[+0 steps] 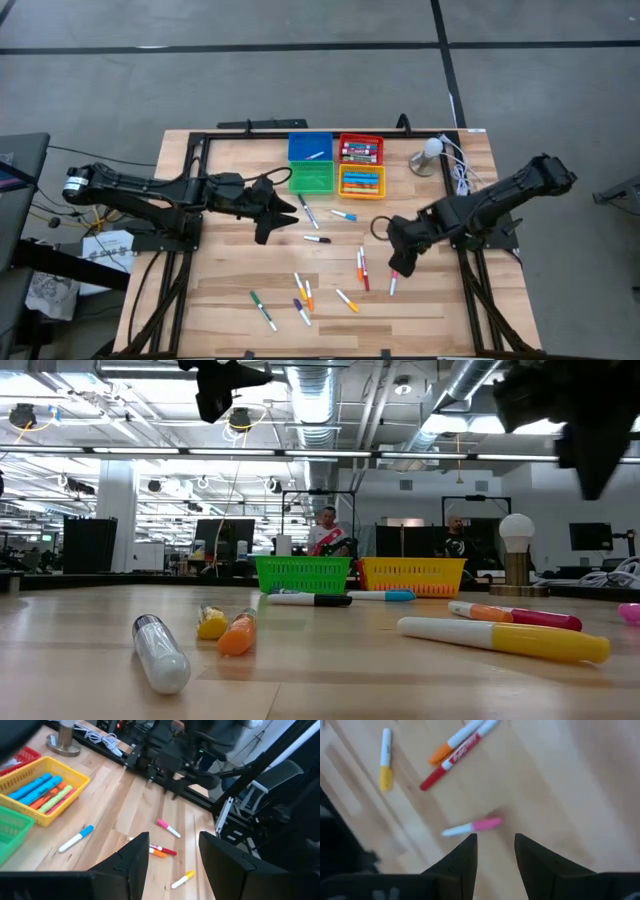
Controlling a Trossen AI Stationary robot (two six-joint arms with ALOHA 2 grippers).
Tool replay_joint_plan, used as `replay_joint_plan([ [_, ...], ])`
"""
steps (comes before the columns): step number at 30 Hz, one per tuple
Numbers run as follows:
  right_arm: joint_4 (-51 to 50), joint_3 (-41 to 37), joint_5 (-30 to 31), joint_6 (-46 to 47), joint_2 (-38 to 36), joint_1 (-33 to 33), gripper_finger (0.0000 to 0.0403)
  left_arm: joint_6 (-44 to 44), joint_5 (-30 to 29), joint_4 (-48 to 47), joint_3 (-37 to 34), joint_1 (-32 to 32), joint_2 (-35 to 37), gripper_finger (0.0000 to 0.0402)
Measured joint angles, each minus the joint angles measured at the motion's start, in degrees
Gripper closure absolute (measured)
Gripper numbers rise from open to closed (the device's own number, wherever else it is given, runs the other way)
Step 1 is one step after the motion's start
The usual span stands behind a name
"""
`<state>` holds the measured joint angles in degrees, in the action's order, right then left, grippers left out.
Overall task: Pick & Place Markers
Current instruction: Put the small pink highlighter pen into the blue bin
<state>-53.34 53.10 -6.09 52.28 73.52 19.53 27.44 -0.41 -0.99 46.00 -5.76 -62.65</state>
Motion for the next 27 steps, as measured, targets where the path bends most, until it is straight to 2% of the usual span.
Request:
replay_joint_plan([
  [4, 2.1, 0.0, -0.1, 16.9, 0.0, 4.4, 0.0283, -0.1, -1.9, 0.3, 0.0, 0.0, 0.0, 0.0229],
  [10, 4.1, 0.0, 1.4, 35.1, 0.0, 8.2, 0.0283, -0.1, -3.0, 0.3, 0.0, 0.0, 0.0, 0.0229],
  [14, 3.5, -0.1, 2.4, 41.0, 1.5, 10.6, 0.0273, -0.1, -3.0, 0.3, 0.0, 0.0, 0.0, 0.0229],
  [19, 3.8, -0.1, 1.6, 47.1, 6.7, 13.3, 0.0241, -0.1, -3.0, 0.3, 0.0, 0.0, 0.0, 0.0229],
  [27, 9.6, -0.2, 2.0, 50.1, 14.3, 14.2, 0.0179, -0.2, -3.0, 0.5, 0.0, 0.0, 0.0, 0.0229],
])
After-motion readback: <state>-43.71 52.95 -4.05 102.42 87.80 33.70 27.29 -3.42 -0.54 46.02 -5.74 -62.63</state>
